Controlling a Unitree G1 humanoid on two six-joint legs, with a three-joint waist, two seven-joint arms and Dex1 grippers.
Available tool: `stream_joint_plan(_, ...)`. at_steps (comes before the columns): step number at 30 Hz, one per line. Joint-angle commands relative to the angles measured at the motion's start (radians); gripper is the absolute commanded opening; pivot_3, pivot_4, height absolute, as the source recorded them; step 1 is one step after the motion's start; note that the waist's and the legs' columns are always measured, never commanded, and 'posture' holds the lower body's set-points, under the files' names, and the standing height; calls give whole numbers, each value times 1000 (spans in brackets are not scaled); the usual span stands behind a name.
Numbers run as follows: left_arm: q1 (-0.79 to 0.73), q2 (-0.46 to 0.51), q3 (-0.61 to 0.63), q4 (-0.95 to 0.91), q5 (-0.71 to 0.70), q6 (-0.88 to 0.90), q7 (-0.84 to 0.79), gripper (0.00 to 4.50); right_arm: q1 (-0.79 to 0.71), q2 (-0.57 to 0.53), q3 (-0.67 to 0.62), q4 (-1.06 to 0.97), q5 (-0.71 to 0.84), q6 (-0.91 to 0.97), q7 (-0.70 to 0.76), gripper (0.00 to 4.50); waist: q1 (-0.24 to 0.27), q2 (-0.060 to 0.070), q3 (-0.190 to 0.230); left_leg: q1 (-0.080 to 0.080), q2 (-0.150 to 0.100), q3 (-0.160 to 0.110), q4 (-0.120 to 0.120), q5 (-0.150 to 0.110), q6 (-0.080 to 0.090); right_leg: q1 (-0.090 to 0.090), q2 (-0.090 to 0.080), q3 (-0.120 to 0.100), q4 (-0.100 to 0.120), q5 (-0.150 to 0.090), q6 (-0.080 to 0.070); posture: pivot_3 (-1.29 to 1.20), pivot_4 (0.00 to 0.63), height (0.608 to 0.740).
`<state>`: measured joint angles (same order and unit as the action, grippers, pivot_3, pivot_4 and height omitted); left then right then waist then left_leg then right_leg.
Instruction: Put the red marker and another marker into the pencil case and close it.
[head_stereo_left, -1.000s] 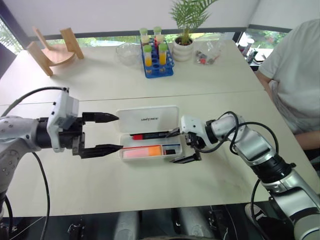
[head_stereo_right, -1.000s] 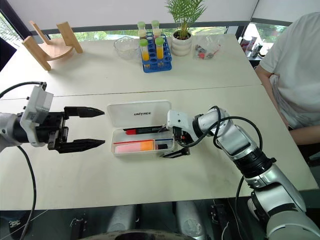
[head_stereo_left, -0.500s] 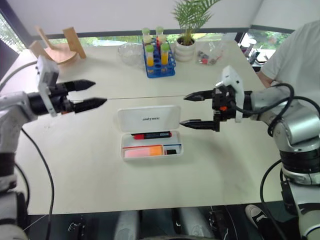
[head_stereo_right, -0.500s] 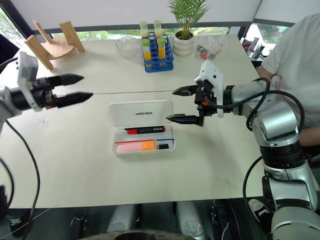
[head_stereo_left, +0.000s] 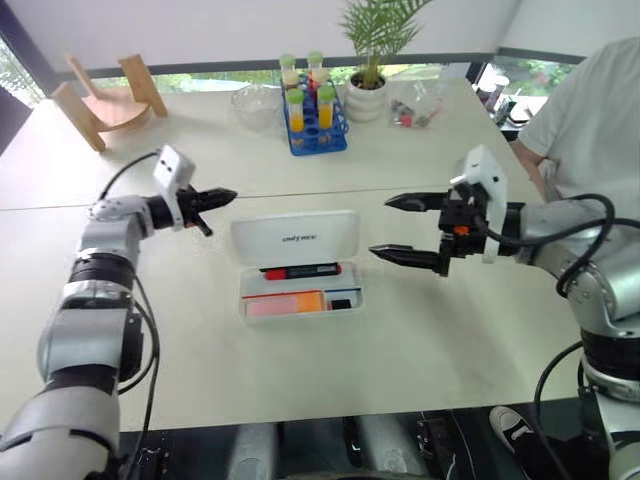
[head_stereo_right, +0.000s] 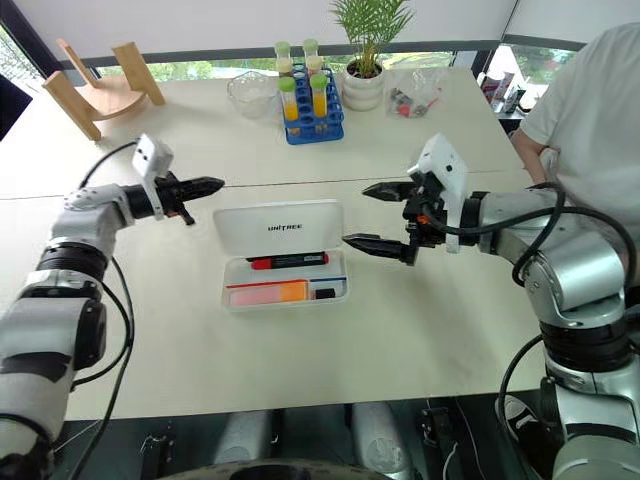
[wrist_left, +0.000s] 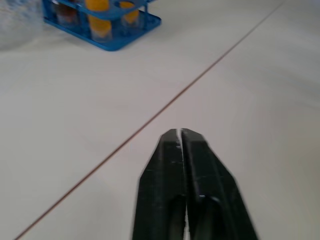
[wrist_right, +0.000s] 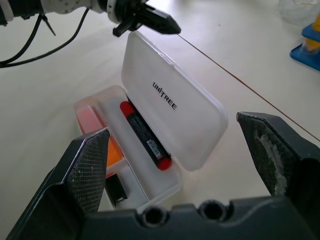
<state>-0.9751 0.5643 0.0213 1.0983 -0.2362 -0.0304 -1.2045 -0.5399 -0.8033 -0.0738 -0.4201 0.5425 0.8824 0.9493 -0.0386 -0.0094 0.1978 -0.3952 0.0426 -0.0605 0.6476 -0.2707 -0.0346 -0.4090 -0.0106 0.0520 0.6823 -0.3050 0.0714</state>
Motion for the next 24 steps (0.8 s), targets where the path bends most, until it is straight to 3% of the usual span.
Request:
stream_joint_plan(1,-35,-30,18,-22,-20,-7,-123,27,29,-40,-68,-56,31,18,-18,4500,4,0,0,0,0,0,0,0,0,0,0,0,0,0,0,0,150,740)
stream_joint_plan(7,-8,-14,-6,-126,-27,93,-339,27,100,-85,-107,-105,64,40,-43,4500,-6,0,0,0,0,0,0,0,0,0,0,0,1,0,0,0,150,740)
stream_joint_plan(10,69,38,-73,-292,-77,170,-405,27,121,-99,-125,-114,77,42,-57,4500,-12,0,0,1,0,0,-1,0,0,0,1,1,1,0,0,0,150,740)
stream_joint_plan(17,234,192,-225,-687,-244,345,-410,27,136,-121,-130,-107,82,30,-71,4500,-1,0,0,2,1,0,0,0,0,1,0,1,2,0,0,0,150,740)
stream_joint_plan(22,318,152,-227,-835,-217,407,-391,27,139,-128,-125,-104,81,20,-78,4500,12,0,0,2,0,0,1,0,0,3,0,1,1,0,0,0,150,740)
stream_joint_plan(24,391,101,-284,-849,-96,333,-264,27,144,-129,-124,-107,81,21,-84,4500,17,1,-1,2,0,0,1,0,0,2,0,1,1,0,0,0,150,740)
